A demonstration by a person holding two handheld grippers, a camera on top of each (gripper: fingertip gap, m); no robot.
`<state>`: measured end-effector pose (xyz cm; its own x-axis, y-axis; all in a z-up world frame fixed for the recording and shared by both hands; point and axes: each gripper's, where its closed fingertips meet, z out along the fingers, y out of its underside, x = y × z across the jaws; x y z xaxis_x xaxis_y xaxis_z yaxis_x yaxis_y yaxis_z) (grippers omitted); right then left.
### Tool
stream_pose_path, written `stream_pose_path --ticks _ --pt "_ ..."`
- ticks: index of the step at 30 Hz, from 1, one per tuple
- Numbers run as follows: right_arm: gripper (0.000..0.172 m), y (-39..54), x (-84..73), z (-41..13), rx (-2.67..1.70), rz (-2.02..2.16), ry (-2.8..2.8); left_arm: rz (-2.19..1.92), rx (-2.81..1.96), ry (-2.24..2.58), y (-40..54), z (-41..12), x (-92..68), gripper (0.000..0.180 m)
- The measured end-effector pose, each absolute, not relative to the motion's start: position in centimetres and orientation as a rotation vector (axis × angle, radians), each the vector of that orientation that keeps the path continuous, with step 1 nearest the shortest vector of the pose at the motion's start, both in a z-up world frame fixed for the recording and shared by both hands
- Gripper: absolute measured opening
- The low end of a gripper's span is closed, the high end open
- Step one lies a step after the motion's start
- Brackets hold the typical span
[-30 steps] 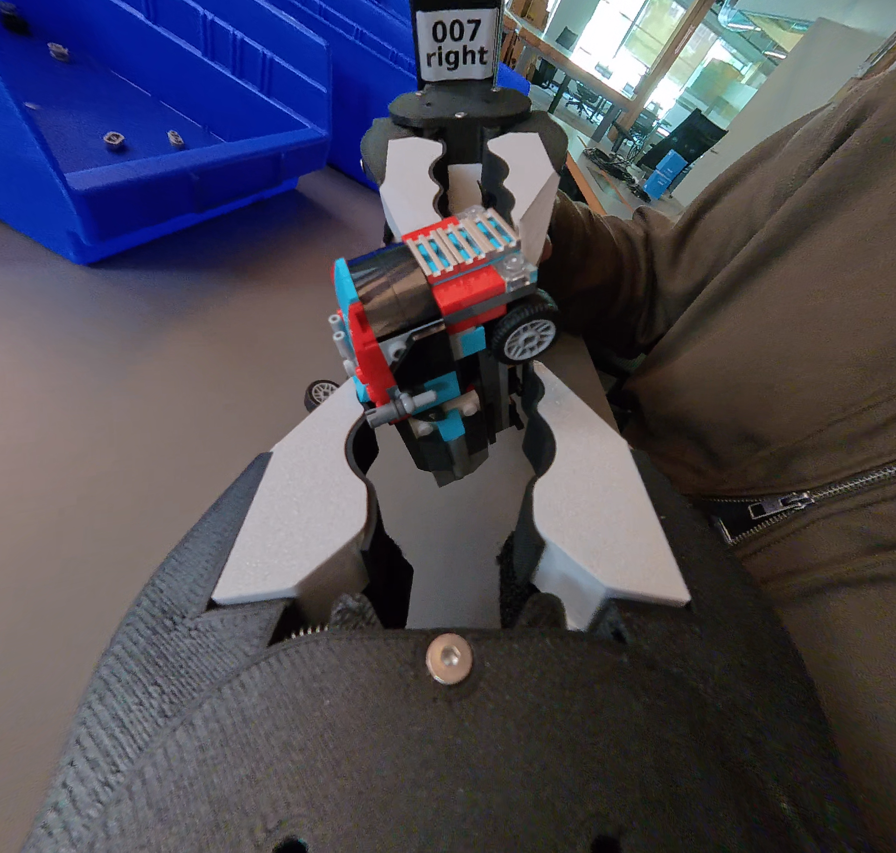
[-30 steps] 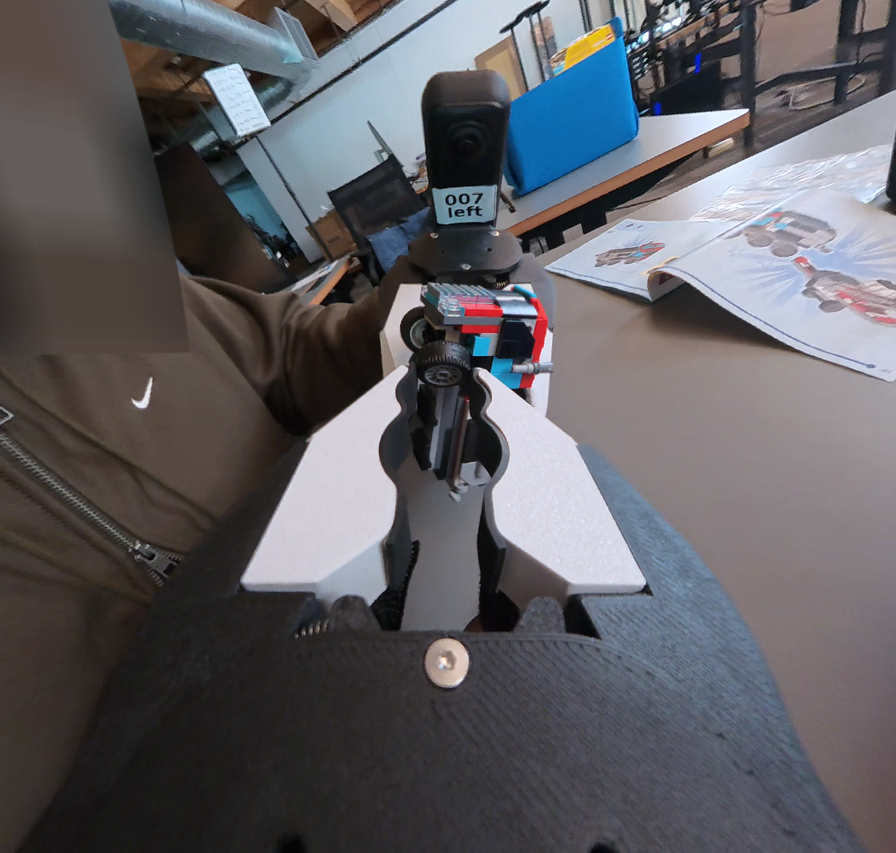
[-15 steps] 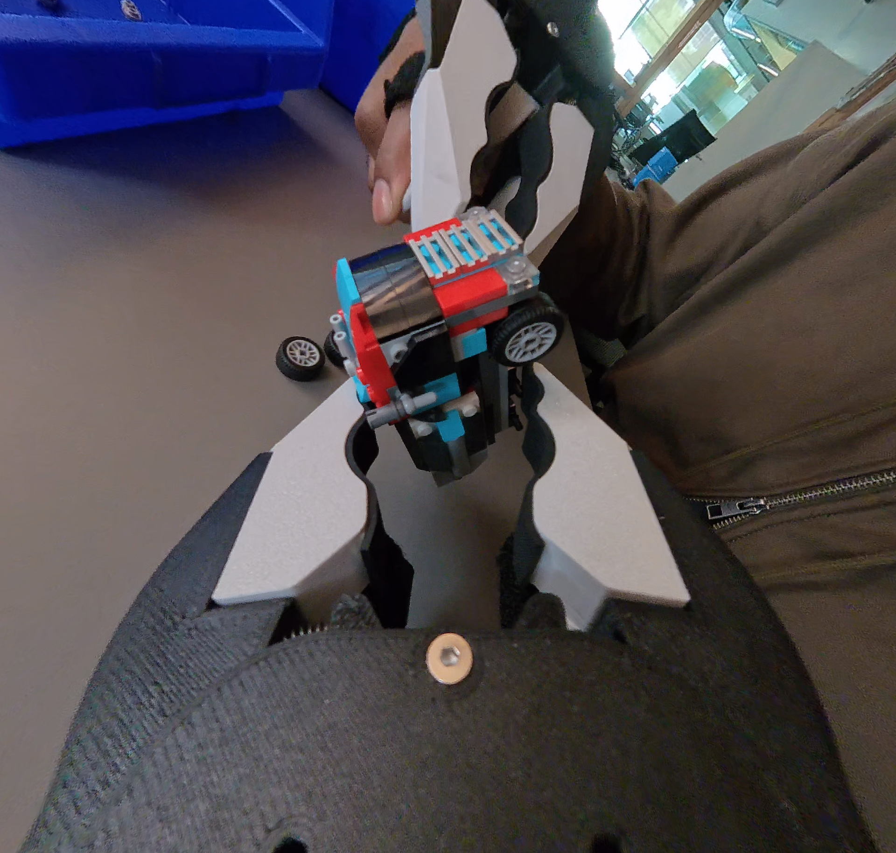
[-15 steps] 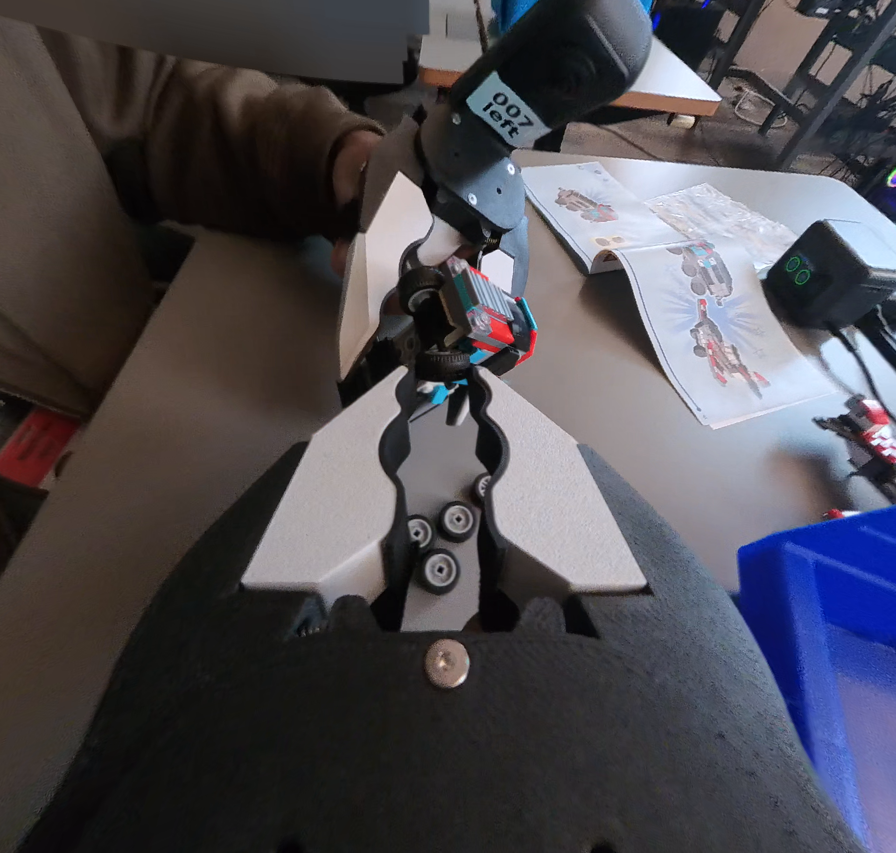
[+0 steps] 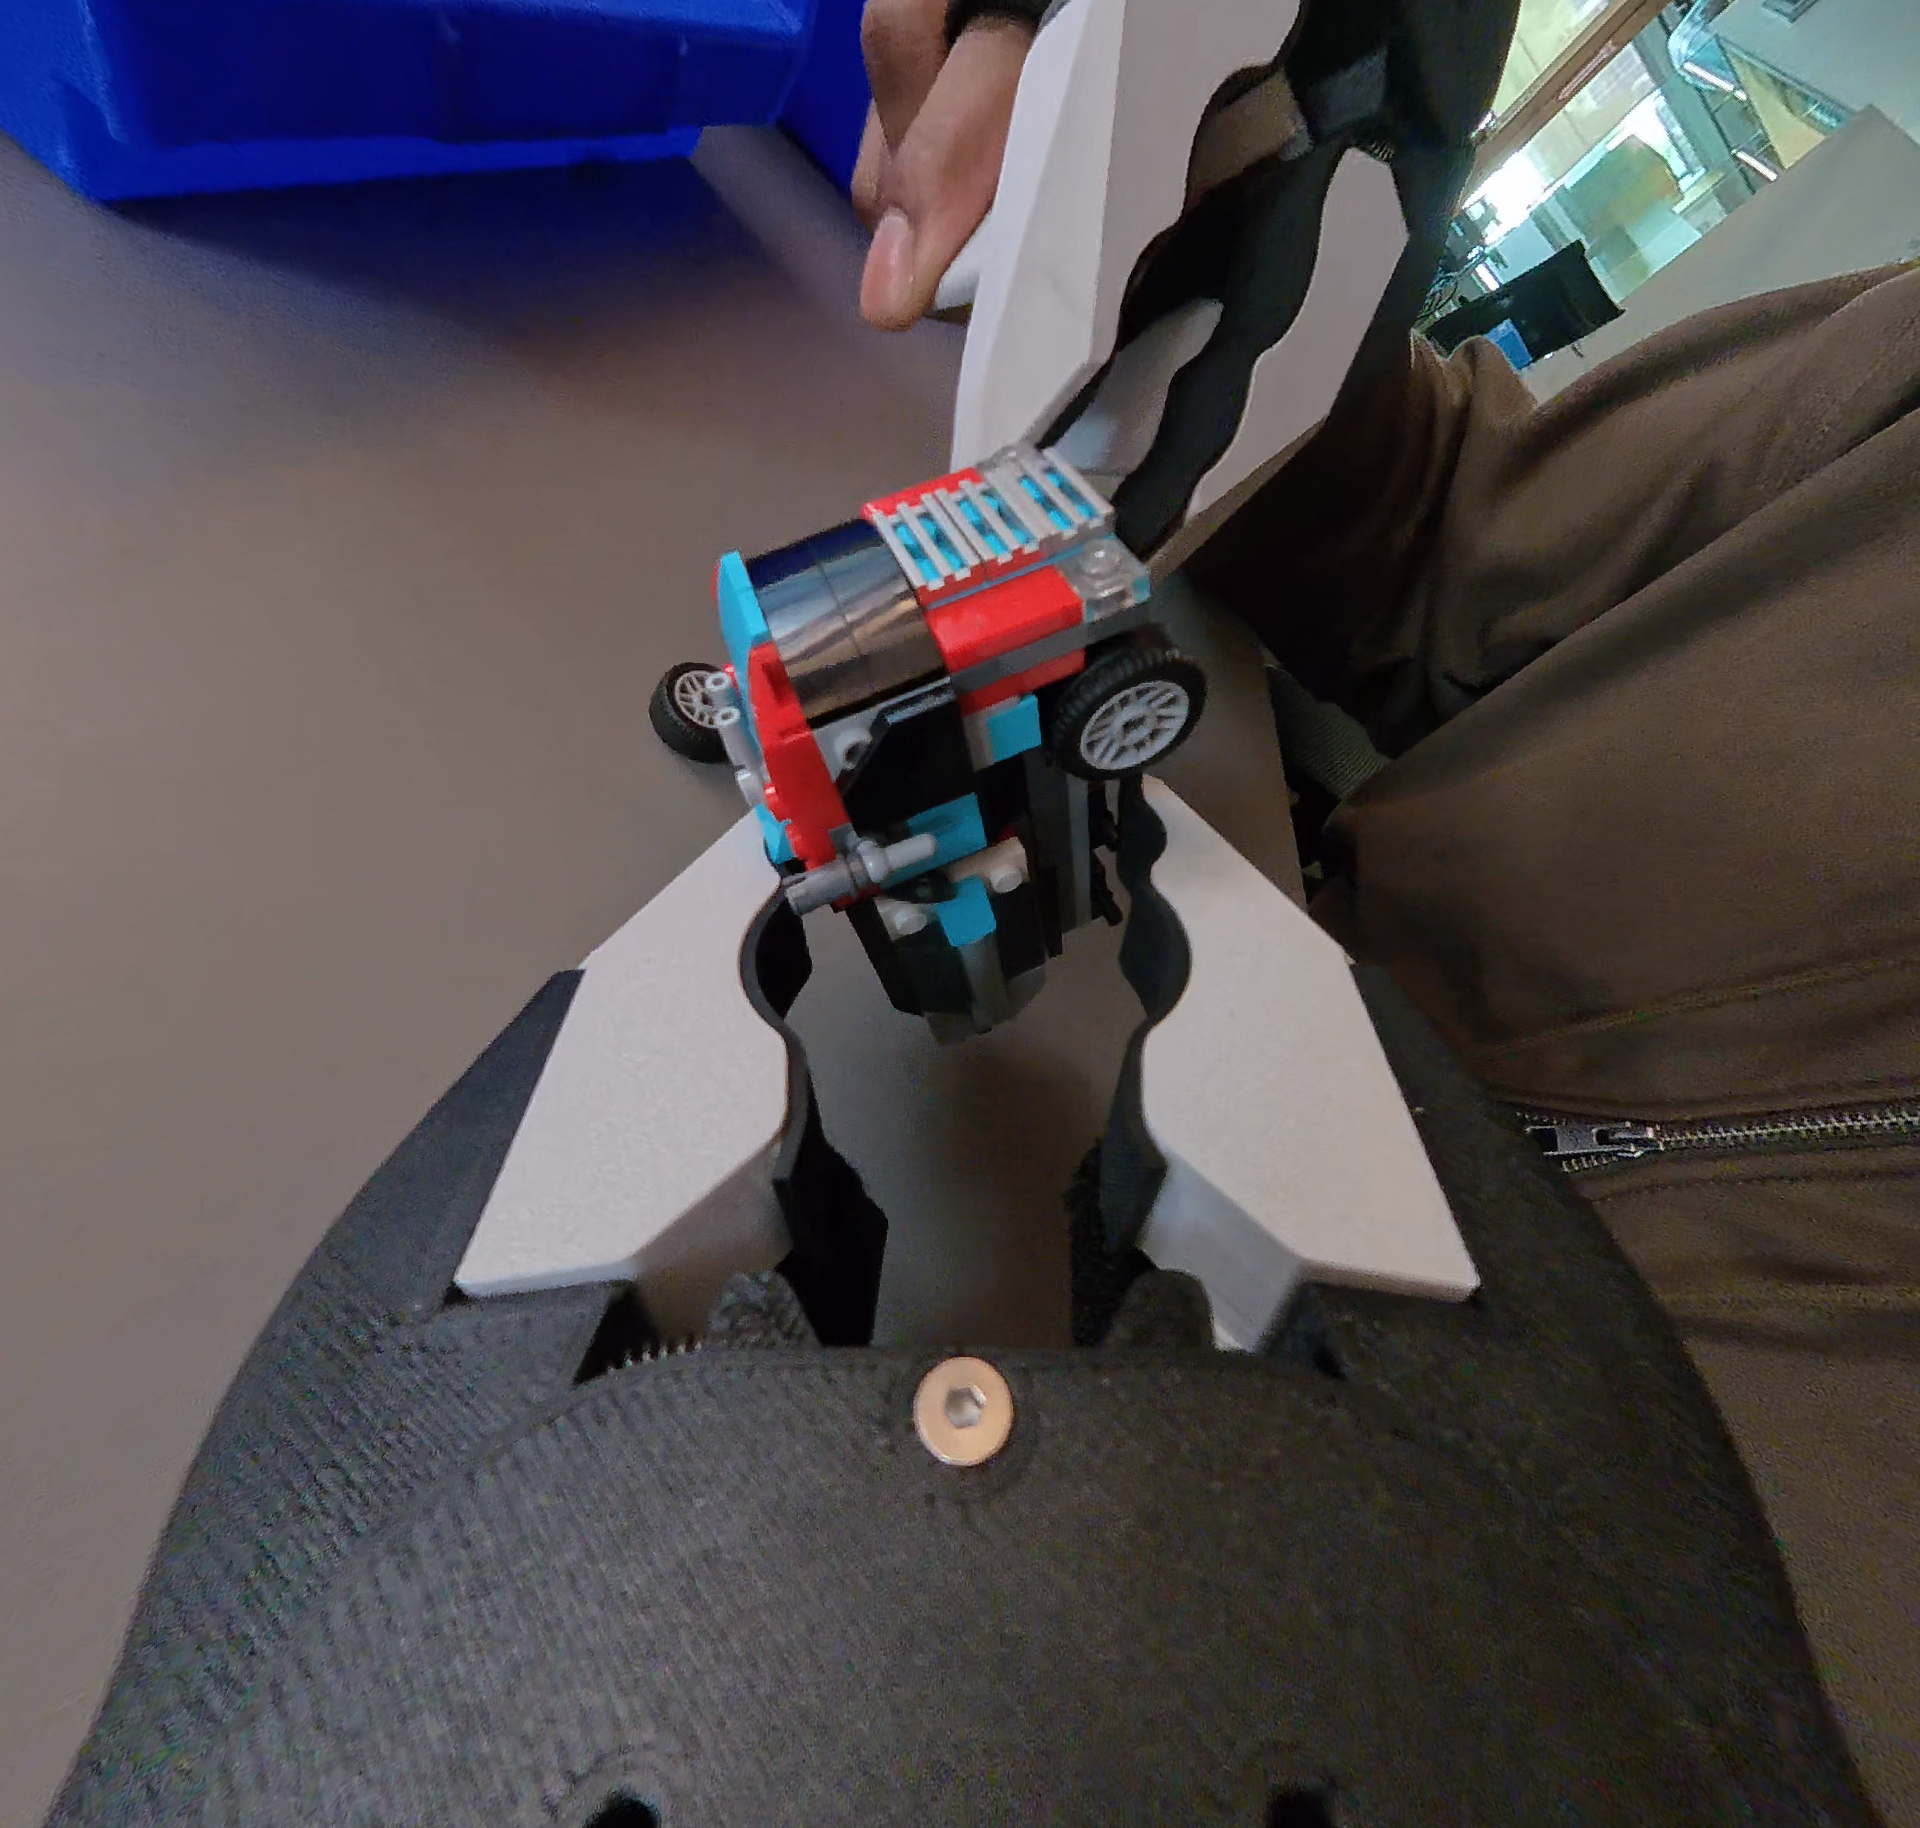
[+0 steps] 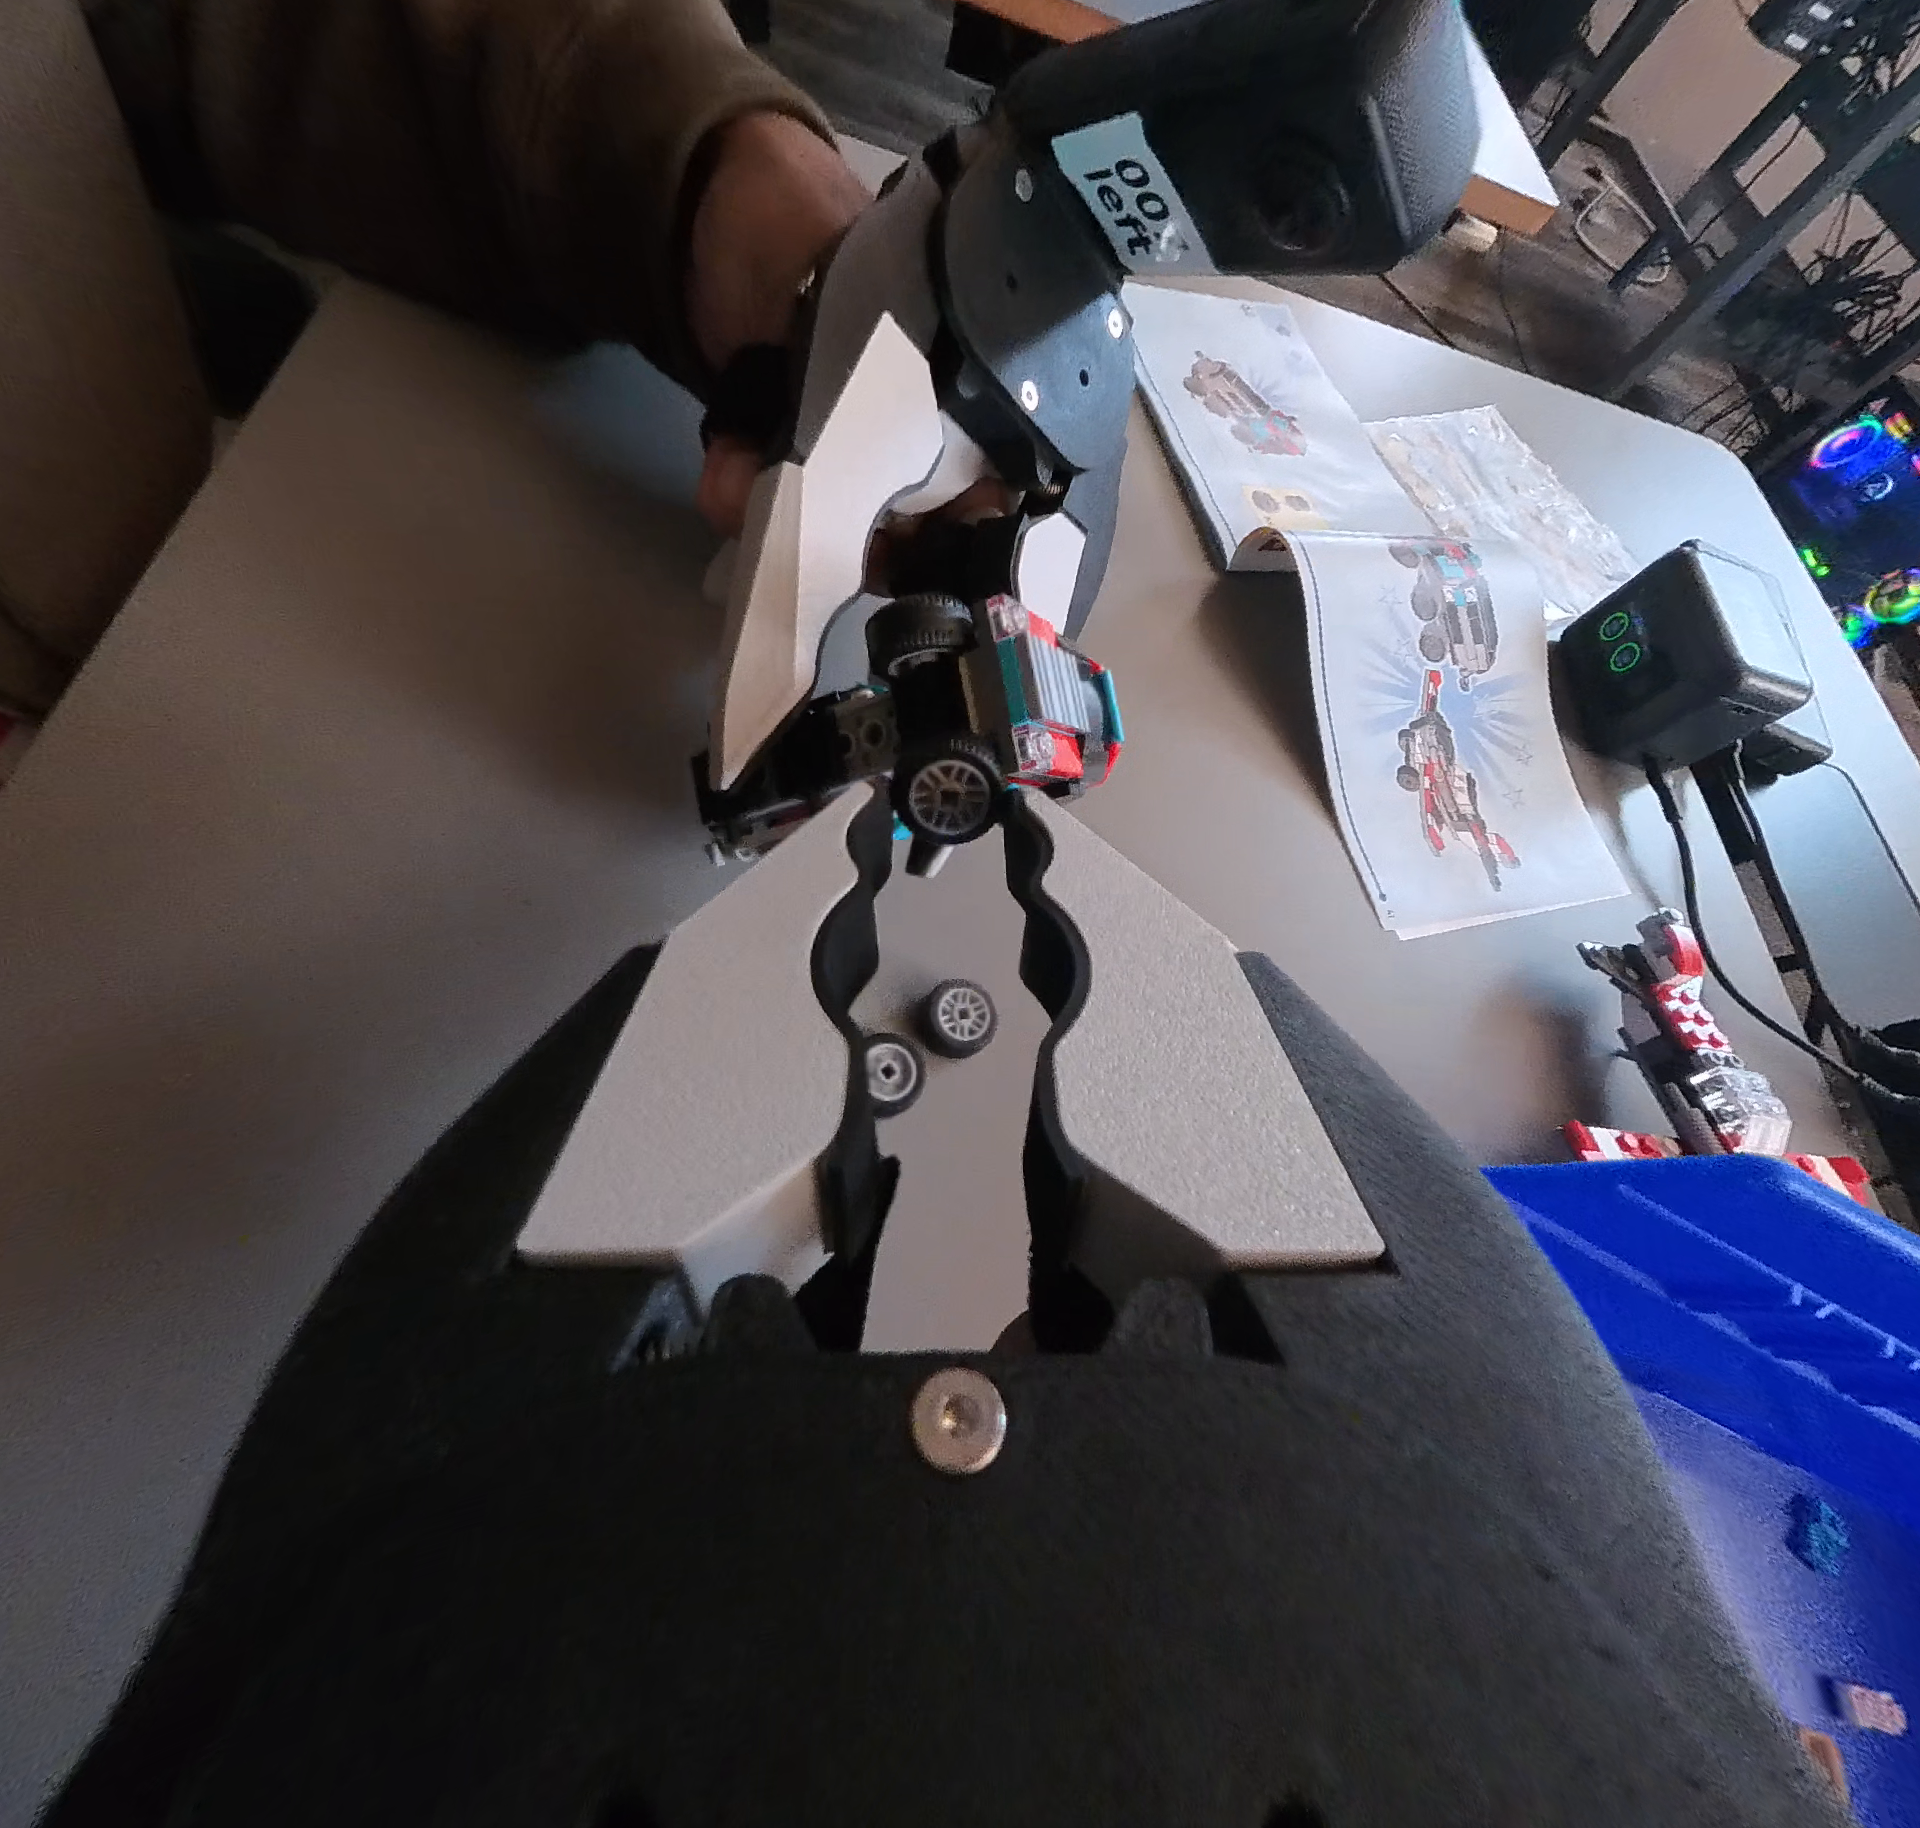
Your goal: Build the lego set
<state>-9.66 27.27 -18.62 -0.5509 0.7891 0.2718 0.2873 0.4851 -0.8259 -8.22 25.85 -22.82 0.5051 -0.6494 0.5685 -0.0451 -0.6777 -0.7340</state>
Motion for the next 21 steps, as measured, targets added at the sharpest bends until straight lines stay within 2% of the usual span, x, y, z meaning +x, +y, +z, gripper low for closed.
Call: stream_pose_path --ticks 5,21 --pt "0.022 27.4 -9.6 -18.5 -0.935 1.091 -2.013 -1.167 -2.056 0.563 26.1 -22.6 -8.2 0.06" --pt "0.021 26.9 -9.6 -15.8 -1.208 1.956 -1.645 -1.134 -1.917 0.589 26.3 -20.3 -7.9 0.06"
